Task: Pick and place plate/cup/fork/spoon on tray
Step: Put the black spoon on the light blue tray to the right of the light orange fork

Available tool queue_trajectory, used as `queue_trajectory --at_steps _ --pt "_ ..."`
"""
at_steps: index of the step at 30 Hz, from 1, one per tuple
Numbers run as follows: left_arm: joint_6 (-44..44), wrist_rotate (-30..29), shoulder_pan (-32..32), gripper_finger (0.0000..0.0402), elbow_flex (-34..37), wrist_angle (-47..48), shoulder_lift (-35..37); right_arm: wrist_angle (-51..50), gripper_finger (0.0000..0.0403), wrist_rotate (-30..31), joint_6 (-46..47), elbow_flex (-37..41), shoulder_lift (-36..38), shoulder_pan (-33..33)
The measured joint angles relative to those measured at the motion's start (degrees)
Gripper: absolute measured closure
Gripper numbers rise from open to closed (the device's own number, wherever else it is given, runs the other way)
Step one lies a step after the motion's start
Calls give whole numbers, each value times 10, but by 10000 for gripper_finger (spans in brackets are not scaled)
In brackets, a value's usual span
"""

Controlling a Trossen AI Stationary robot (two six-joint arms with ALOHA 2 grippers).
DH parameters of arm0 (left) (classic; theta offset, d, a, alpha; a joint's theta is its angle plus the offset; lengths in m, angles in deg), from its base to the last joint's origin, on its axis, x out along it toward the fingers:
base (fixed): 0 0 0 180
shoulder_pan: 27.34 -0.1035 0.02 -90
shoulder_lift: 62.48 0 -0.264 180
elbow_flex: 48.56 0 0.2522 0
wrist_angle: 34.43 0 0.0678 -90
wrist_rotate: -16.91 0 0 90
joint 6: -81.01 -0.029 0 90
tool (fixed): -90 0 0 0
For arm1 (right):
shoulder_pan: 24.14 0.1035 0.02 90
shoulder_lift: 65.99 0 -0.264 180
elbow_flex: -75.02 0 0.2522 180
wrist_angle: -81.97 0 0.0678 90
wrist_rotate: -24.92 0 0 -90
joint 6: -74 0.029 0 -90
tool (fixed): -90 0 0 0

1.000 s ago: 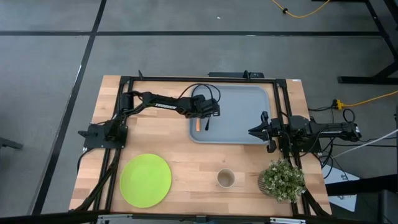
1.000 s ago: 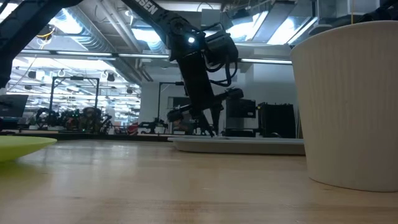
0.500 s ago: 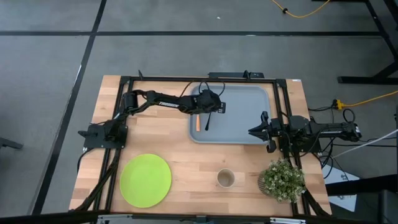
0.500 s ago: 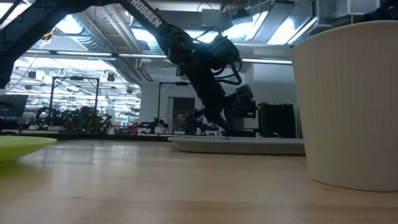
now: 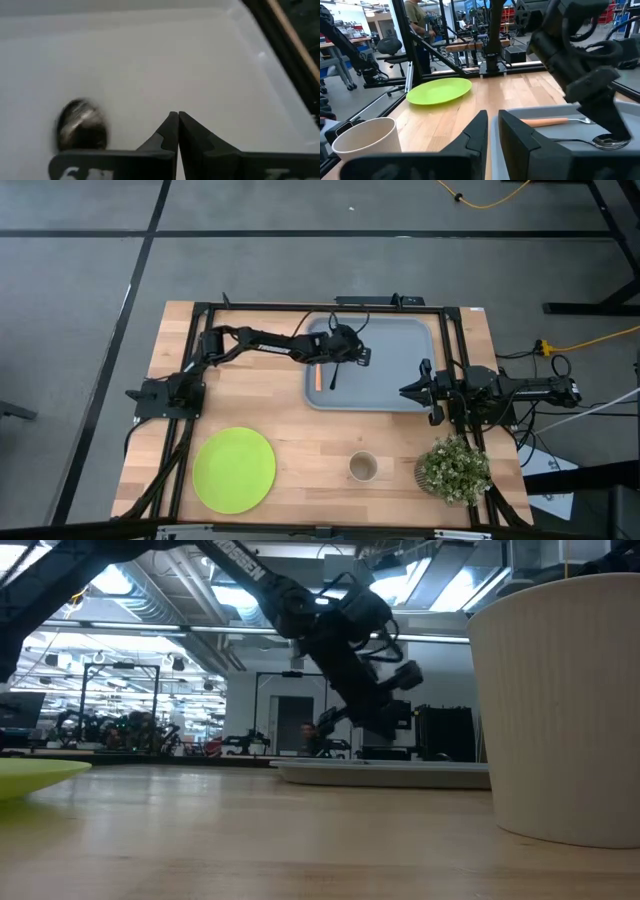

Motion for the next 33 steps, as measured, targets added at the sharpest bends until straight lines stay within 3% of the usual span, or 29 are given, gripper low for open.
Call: queue_trajectory --at_steps 4,10,25,33 --pt "-33 -12 3 401 -88 66 -40 0 351 0 -9 0 0 0" --pt "-48 -55 3 401 -220 268 -93 0 351 0 5 0 0 0" --pt "-35 -28 3 401 -227 318 -114 -1 351 0 6 0 0 0" --pt "-35 -48 1 401 -226 322 -115 -1 351 0 6 0 0 0"
